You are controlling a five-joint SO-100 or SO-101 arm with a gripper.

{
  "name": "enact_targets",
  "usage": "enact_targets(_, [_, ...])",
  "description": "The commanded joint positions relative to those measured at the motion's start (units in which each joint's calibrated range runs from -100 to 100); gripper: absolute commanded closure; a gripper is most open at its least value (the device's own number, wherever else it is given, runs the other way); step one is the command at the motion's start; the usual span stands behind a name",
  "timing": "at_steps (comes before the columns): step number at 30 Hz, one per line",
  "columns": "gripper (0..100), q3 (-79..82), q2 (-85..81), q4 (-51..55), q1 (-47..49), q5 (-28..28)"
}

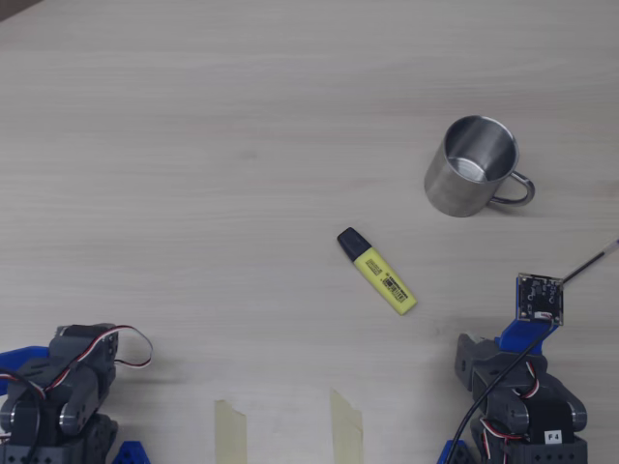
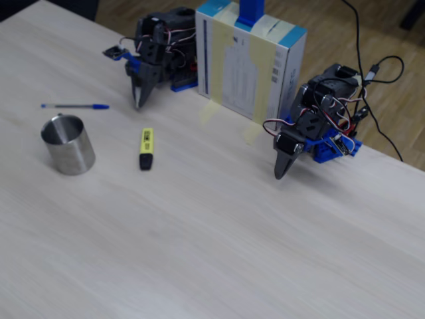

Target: Grab the yellow pen and put it in the silver cup.

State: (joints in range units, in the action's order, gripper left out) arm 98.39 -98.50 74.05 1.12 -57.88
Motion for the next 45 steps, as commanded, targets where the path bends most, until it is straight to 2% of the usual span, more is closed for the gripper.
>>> enact_targets(1, [98, 0.9, -0.4, 0.9, -0.1, -0.2])
enact_targets(18, [98, 0.9, -0.4, 0.9, 0.0, -0.1])
enact_targets(23, [98, 0.9, 0.0, 0.9, -0.3, 1.8])
enact_targets(28, [89, -0.1, 0.3, 0.8, 0.3, 2.0])
enact_targets(32, [88, -2.4, 2.2, 0.8, 0.3, 2.2])
enact_targets(45, [85, -23.2, 23.4, 0.8, 0.0, 11.2])
